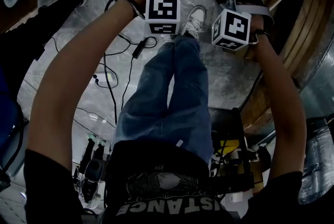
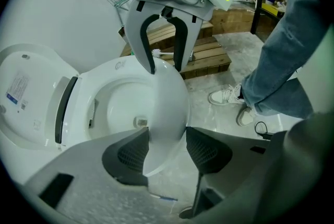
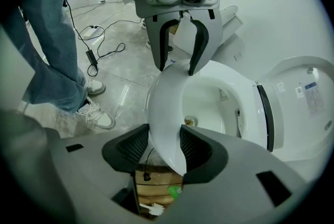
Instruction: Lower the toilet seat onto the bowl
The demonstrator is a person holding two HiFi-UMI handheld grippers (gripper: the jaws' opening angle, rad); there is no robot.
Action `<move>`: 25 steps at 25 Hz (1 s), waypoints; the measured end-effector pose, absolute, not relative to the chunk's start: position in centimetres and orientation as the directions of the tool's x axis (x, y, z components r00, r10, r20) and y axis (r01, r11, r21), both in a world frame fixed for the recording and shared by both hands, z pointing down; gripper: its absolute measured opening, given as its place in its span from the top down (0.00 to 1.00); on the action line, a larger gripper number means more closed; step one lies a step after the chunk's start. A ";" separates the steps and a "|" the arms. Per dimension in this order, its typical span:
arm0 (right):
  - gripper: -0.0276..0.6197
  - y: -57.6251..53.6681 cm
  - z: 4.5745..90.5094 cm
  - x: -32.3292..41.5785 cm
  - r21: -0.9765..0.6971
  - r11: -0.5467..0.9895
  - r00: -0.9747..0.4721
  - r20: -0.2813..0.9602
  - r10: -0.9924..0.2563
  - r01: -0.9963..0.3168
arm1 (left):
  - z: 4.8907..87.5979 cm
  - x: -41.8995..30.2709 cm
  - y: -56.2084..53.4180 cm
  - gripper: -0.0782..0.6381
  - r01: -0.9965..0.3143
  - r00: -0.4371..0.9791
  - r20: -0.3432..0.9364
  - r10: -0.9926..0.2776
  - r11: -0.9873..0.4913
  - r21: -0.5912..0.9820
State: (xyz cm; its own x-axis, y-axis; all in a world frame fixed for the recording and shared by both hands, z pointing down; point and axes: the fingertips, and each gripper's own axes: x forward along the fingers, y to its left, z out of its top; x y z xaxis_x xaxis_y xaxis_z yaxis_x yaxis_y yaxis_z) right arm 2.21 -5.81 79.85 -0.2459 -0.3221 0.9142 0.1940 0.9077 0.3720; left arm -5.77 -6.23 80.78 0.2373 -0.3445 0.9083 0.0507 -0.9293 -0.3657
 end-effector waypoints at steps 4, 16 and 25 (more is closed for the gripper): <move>0.67 -5.8 79.4 2.5 0.331 0.934 -0.239 0.925 -0.294 0.132 | 80.4 -5.5 -6.1 0.59 0.032 0.220 0.921 -0.322 -0.941 -0.337; 0.71 -5.3 73.2 2.5 0.226 0.953 -0.289 0.916 -0.279 -0.204 | 73.7 -2.8 -5.6 0.64 -0.136 0.290 0.895 -0.339 -0.940 -0.312; 0.81 -7.2 63.4 3.0 0.228 0.898 -0.353 0.861 -0.366 -0.376 | 64.0 -1.0 -5.4 0.68 -0.368 0.370 0.842 -0.393 -0.894 -0.256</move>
State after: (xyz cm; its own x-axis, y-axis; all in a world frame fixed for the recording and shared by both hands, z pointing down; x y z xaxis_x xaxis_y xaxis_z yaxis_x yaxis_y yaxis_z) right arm 2.97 -7.21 63.41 -0.3528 -0.3663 0.8610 -0.3758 0.8982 0.2281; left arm -0.98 -5.44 64.02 0.3695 -0.3933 0.8419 -0.3681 -0.8938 -0.2560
